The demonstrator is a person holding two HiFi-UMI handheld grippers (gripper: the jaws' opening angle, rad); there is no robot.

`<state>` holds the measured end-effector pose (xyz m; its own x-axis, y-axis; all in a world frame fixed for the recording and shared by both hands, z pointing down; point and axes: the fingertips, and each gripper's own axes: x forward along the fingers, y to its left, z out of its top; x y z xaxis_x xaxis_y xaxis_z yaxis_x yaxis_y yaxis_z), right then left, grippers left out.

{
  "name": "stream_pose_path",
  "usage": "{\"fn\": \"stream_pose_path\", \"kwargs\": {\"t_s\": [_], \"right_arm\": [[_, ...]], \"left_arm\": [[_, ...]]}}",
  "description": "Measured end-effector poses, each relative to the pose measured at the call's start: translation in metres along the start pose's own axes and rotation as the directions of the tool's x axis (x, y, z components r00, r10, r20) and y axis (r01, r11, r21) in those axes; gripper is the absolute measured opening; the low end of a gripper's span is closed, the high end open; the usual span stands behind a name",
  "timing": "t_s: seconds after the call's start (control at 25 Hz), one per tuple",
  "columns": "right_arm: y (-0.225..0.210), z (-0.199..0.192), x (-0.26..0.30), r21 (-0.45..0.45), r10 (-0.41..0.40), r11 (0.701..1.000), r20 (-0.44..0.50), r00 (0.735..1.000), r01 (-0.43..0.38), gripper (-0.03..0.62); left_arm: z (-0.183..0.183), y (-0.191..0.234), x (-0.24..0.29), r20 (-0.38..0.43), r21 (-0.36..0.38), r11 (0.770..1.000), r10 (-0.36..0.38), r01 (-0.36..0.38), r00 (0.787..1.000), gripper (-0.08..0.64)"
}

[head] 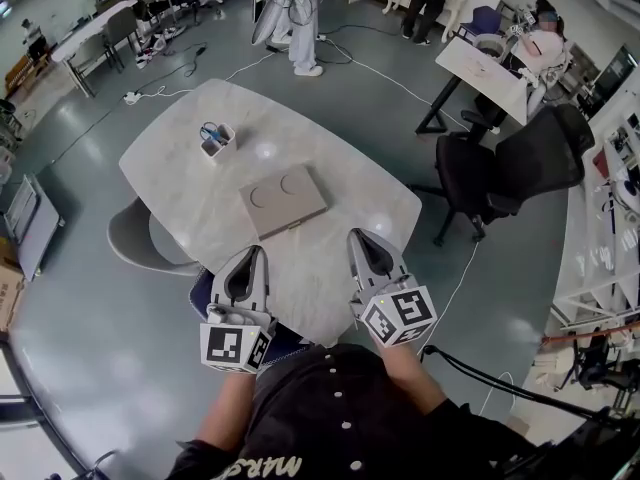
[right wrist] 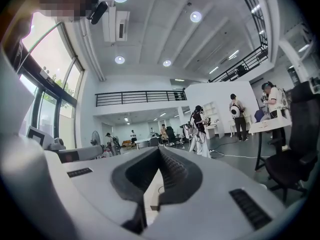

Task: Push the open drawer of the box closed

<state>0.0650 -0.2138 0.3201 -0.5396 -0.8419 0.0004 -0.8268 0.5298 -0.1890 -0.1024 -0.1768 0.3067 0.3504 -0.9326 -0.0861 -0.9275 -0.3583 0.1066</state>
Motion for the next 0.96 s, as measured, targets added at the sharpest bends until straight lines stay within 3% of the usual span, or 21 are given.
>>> {"fn": "stream_pose_path", "kwargs": {"t_s": [0.32,0.96], "right_arm": [[0.0051,0.0006,0.0009,-0.03,0.007,1.0,0.0,1.0,-0.007,-0.005],[0.0078,-0.0085,-0.0023,0.021,0.012,1.0,-0.016,1.0,-0.011,-0.004]], "left_arm": [[-0.0014,-0.0006,-0.0035,-0.005,-0.003,1.0,0.008,-0.008,1.0,0.023],[-0.0057,-0.0017,-0.0088,-0.009,-0.013,1.0,0.01,-0.01,1.0,0.023]]}}
